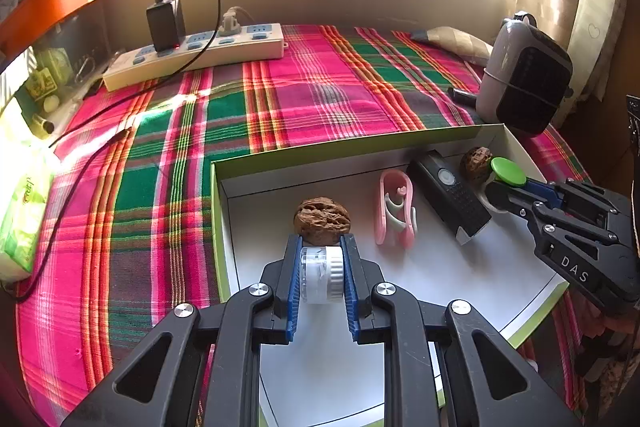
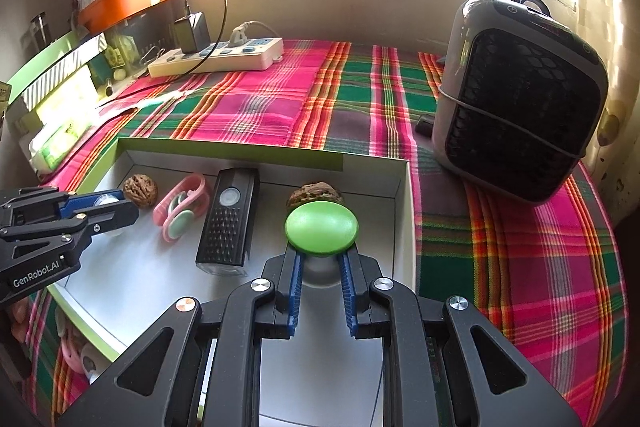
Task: Organize objects
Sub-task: 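Carry the white jar in the left tool and green-topped lamp in the right tool over the box, then open the left tool releasing the white jar while the right tool releases the green-topped lamp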
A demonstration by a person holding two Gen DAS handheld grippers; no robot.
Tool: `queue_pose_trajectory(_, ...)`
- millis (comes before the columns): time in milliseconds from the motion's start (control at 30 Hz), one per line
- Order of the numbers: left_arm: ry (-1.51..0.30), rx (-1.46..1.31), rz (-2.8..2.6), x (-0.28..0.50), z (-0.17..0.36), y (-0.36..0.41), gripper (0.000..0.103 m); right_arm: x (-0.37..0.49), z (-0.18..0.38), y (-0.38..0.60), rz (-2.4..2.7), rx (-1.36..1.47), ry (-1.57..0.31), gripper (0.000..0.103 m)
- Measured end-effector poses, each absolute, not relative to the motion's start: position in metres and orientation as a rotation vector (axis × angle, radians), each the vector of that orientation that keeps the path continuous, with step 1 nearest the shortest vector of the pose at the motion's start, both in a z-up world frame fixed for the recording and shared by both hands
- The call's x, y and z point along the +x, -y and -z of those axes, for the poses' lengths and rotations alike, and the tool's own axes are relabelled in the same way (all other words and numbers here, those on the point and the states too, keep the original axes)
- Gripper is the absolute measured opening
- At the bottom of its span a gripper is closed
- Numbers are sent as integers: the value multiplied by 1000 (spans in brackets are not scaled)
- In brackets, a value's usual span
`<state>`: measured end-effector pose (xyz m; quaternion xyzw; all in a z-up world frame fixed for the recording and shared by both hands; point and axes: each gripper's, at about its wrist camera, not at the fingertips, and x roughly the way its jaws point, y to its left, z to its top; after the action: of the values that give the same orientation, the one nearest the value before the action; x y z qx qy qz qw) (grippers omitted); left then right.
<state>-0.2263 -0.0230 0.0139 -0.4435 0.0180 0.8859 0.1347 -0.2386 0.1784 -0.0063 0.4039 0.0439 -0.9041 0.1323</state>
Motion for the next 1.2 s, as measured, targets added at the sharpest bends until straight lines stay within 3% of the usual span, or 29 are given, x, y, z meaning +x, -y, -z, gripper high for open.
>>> queue_pose_trajectory(700,-54,-1295,-2569,-225,-15,25,21,-236,6,-181,2631,1174,-93,19)
queue_pose_trajectory(1200,-53,-1289,-2569,-222,-18,26,30,-231,4,-178,2620,1160,-88,35)
